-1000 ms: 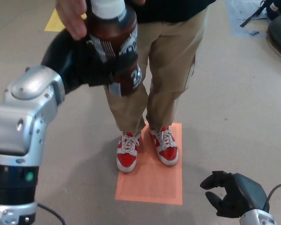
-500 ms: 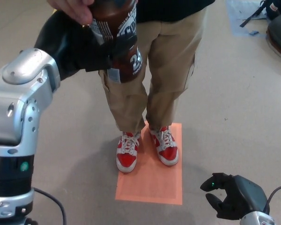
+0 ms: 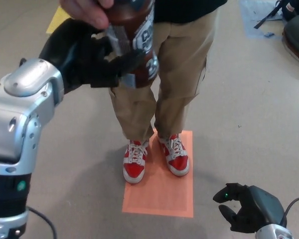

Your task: The robot recieved a bottle of protein shake from a person using its left hand and then shake the protein up and down 2 two times and hand it back to the person

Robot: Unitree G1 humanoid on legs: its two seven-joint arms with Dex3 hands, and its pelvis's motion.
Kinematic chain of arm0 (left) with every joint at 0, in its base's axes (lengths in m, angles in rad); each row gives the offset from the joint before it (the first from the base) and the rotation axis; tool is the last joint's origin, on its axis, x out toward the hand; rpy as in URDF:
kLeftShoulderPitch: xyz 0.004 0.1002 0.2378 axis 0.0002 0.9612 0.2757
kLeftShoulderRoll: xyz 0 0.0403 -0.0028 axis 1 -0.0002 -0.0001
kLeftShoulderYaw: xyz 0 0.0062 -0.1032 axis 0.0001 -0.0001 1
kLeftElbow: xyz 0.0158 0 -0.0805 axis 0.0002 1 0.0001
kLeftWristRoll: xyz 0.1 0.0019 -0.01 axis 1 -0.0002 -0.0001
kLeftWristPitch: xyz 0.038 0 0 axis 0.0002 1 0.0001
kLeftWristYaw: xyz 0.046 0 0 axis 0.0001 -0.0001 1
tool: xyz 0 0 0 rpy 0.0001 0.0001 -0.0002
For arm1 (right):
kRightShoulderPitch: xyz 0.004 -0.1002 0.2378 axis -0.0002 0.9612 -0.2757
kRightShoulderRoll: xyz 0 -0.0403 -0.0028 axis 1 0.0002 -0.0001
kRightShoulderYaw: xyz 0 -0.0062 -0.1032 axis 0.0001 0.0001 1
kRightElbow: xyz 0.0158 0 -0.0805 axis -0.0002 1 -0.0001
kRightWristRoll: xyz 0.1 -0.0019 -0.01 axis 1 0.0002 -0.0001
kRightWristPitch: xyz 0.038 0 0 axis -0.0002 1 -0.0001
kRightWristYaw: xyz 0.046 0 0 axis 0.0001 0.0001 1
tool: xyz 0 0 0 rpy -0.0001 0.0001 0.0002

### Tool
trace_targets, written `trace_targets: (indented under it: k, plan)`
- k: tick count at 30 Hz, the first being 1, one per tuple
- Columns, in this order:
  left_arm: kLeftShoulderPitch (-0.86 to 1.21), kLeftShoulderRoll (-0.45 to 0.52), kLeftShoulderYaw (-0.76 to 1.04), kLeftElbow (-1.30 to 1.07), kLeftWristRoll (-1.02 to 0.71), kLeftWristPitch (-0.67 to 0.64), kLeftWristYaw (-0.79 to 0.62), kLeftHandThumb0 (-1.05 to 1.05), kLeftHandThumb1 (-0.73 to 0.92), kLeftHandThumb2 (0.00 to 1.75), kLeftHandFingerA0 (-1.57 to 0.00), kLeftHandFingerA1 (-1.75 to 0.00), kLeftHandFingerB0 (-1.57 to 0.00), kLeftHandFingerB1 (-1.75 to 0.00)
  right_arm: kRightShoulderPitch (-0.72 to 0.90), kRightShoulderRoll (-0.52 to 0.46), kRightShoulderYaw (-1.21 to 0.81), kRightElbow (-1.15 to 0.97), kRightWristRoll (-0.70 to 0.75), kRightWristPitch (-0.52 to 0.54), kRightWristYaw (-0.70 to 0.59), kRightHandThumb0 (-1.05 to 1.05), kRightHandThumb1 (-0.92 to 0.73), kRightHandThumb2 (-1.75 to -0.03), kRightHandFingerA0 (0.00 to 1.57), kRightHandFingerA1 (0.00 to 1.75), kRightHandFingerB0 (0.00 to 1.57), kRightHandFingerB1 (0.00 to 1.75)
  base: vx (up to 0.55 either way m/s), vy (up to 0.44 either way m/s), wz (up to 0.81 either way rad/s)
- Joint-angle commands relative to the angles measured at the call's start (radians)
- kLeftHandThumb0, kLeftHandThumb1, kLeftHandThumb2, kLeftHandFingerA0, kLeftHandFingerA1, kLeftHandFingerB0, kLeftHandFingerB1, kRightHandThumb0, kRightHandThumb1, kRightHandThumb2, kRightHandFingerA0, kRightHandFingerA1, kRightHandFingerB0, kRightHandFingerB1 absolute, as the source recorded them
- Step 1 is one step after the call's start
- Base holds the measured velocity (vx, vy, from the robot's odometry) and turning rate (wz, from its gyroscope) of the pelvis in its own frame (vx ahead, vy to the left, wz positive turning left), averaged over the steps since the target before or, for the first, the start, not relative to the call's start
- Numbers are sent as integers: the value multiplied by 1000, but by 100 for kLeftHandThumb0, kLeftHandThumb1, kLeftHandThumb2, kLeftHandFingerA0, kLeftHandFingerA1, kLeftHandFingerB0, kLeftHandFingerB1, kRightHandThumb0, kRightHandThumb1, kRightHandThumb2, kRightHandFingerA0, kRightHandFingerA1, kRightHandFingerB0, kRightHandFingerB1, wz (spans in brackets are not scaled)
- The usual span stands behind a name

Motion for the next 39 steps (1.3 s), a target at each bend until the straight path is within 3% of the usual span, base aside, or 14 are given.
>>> trace_targets:
  k: [1, 2, 3, 4, 5, 10, 11, 12, 13, 18, 19, 22, 26, 39]
  plan:
    - [24, 64, -21, 18, -12, 3, -81, -81, 57, 60, 0, -19, 0, -3, -6, -2, -4, 4, 1, -3, -14, -44, -69, -76, 95, 90, 84, 56, 0, 0, 0]
    - [55, 80, -11, 11, -38, 7, -114, -78, 47, 89, 0, -18, 0, -9, -2, -3, -10, 3, 8, -4, -12, -46, -71, -75, 95, 83, 84, 55, 0, 0, 0]
    - [82, 91, -7, 9, -48, -6, -134, -87, 61, 64, -9, -28, 0, -13, -2, -4, -11, 3, 9, 2, -6, -44, -70, -75, 94, 81, 83, 53, 0, 0, 0]
    - [101, 98, -8, 11, -47, -24, -145, -87, 61, 64, -9, -28, 0, -13, -3, -6, -11, 3, 8, 9, 0, -44, -70, -75, 94, 81, 83, 53, 0, 0, 0]
    - [119, 106, -9, 18, -47, -39, -156, -80, 50, 91, -4, -29, -2, -10, -6, -7, -10, 4, 6, 14, 4, -42, -70, -74, 92, 80, 82, 52, 0, 0, 0]
    - [222, 131, -29, 69, 1, -203, -185, -82, 63, 94, -16, -45, -5, -29, -10, -13, -20, 8, 14, 20, 4, -41, -66, -81, 92, 90, 84, 54, 0, 0, 0]
    - [224, 126, -31, 103, 6, -241, -191, -38, 37, 99, -2, -47, 0, -47, -16, -19, -29, 7, 22, 13, 6, -42, -66, -80, 93, 88, 84, 55, 0, 0, 0]
    - [224, 122, -30, 121, 5, -256, -193, -38, 37, 99, -2, -47, 0, -47, -18, -21, -34, 7, 25, 8, 5, -42, -66, -80, 93, 88, 84, 55, 0, 0, 0]
    - [229, 109, -13, 154, -7, -273, -194, -81, 61, 89, -20, -45, -9, -36, -25, -26, -38, 6, 26, 3, 5, -45, -69, -78, 95, 87, 82, 56, 0, 0, 0]
    - [281, 72, 47, 340, -21, -415, -196, -70, 54, 82, -30, -46, -8, -36, -57, -36, -49, 6, 24, 8, -1, -46, -72, -75, 96, 90, 81, 52, 0, 0, 0]
    - [302, 74, 27, 383, 30, -481, -153, -59, 54, 58, -48, -37, -21, -29, -64, -38, -52, 6, 25, 12, -1, -46, -73, -75, 92, 86, 79, 54, 0, 0, 0]
    - [330, 124, -86, 521, 218, -694, -22, -59, 46, 73, -35, -46, -14, -37, -84, -39, -58, 6, 26, 22, -5, -46, -74, -71, 89, 74, 75, 52, 0, 0, 0]
    - [291, 192, -302, 809, 495, -979, 266, -49, 42, 67, -34, -45, -14, -35, -106, -52, -61, 2, 22, 31, -7, -43, -75, -73, 76, 52, 63, 47, 0, 0, 0]
    - [193, 146, -455, 1083, 561, -1030, 476, -48, 49, 73, -28, -43, -7, -30, -127, -61, -65, -1, 23, 56, 19, -43, -79, -70, 74, 48, 52, 43, 0, 0, 0]
